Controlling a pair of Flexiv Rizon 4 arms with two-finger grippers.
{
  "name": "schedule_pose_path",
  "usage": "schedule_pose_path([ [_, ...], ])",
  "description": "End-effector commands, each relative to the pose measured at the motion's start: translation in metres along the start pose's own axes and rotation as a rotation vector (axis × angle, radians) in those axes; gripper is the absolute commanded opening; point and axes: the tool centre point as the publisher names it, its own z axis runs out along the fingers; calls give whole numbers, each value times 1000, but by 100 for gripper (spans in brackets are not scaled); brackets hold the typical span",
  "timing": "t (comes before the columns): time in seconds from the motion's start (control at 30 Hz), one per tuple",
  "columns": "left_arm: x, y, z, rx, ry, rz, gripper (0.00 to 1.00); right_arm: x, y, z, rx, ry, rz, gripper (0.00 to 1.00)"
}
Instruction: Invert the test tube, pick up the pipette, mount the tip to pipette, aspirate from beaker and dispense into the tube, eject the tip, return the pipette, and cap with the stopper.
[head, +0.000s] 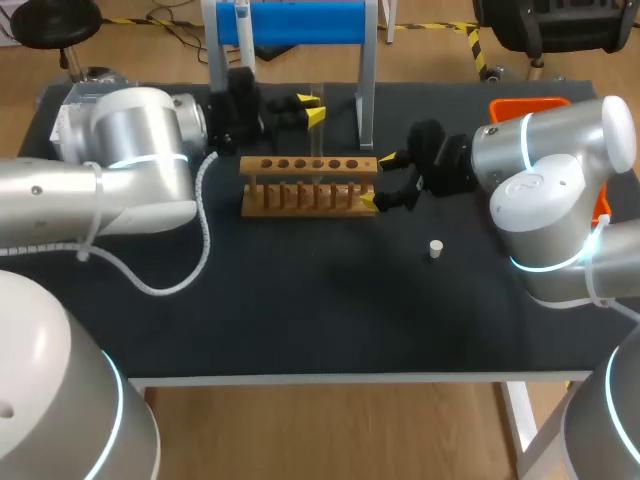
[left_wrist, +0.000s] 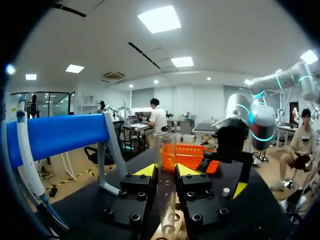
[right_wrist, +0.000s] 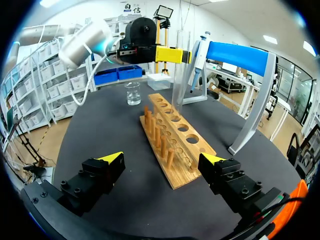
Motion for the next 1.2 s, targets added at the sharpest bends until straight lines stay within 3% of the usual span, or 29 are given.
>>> schedule_pose_path([
  [0.03,-2,0,0,-49,7,-1,0,0,0,-1,2,3,0,100],
  [0.4,-1,6,-1,-113,10,-5,0,0,0,-1,2,3,0,100],
  [1.2,-2,20,-1,-97,19,-14,0,0,0,-1,2,3,0,100],
])
